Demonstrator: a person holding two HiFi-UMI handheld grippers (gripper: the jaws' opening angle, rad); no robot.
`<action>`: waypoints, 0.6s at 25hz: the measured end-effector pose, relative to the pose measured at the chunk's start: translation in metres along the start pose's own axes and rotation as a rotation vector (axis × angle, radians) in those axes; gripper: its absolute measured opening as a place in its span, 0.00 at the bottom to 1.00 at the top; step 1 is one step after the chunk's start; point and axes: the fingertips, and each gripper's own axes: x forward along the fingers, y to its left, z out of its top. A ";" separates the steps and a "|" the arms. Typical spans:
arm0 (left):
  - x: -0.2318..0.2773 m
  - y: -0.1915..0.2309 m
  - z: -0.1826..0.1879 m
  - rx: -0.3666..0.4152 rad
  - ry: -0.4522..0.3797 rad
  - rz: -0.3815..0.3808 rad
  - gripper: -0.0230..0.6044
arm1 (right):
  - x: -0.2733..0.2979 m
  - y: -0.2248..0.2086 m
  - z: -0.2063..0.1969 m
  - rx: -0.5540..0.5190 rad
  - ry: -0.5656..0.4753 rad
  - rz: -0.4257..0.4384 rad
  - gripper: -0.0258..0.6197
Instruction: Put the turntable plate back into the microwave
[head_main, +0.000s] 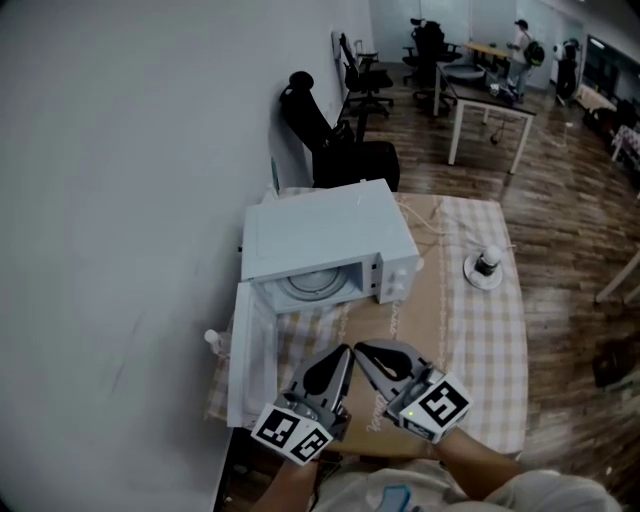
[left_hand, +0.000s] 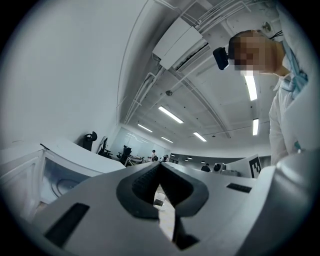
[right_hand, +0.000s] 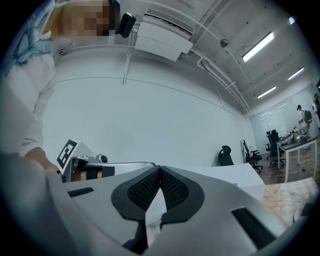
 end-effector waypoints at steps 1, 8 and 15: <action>-0.003 -0.006 0.002 0.006 0.004 -0.007 0.04 | -0.004 0.004 0.004 -0.013 -0.001 -0.001 0.09; -0.006 -0.038 0.021 0.054 0.009 -0.061 0.04 | -0.024 0.020 0.036 -0.058 -0.059 0.002 0.09; -0.009 -0.062 0.032 0.157 0.002 -0.115 0.04 | -0.038 0.031 0.057 -0.145 -0.092 0.004 0.09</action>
